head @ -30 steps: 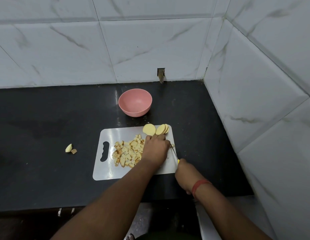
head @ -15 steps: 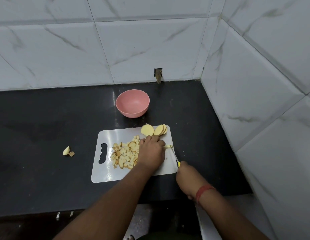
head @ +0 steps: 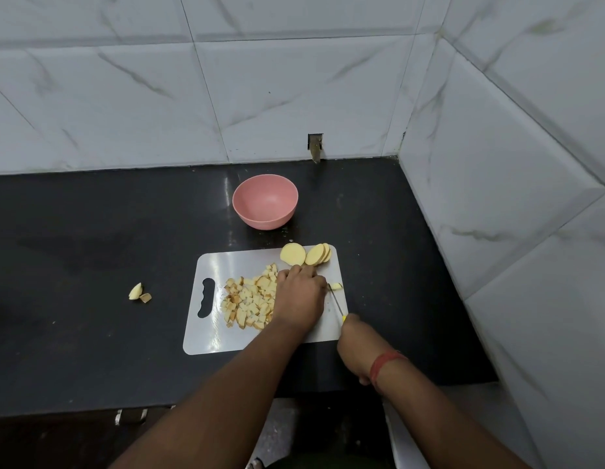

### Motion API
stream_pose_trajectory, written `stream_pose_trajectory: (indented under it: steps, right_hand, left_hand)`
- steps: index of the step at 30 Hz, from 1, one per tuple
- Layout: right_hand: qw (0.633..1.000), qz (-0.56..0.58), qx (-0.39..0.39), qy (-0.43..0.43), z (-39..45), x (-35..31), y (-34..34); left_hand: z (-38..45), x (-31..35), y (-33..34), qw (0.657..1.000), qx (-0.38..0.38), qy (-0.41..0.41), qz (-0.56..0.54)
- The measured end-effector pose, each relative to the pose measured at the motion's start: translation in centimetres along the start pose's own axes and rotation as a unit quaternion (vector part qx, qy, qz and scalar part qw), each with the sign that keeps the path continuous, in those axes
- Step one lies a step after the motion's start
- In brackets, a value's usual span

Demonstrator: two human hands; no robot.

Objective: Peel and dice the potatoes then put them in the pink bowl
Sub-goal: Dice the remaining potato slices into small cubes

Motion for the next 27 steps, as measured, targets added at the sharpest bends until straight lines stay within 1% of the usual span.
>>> stream_pose_trajectory:
  steps: [5,7,11,18,24,27]
  right_hand:
    - [1.0,0.011,-0.007,-0.002,-1.1,1.3,0.9]
    - [1.0,0.026,0.008,0.01,-1.3,1.5,0.7]
    - [0.999,0.011,0.028,0.034,-1.0,0.7,0.3]
    - [1.0,0.014,0.012,0.022,-0.5,-0.7,0.0]
    - [0.999,0.014,-0.006,0.038,0.1,-0.7,0.4]
    - [1.0,-0.004,-0.014,0.002,-0.3,-0.3,0.2]
  left_hand:
    - [0.0,-0.1,0.1,1.0,0.002,0.0,-0.018]
    - [-0.4,-0.3,0.2,1.0,0.018,-0.006,-0.024]
    - [-1.0,-0.6,0.5,0.999,0.034,-0.018,-0.026]
    - [-0.6,-0.6,0.3,0.998,0.021,-0.032,-0.041]
    - [-0.6,-0.5,0.3,0.999,0.017,-0.03,-0.037]
    - [-0.6,-0.5,0.2,0.999,0.016,-0.029,-0.031]
Point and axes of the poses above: each hand's wrist, its own z-axis towards the middle knuckle, its own y-axis out of the palm, x = y × z, the point moved 5 cm from there along z, towards the middle knuckle, and after that the axes turned 9 degrees about -x, right-handed, at the moved point
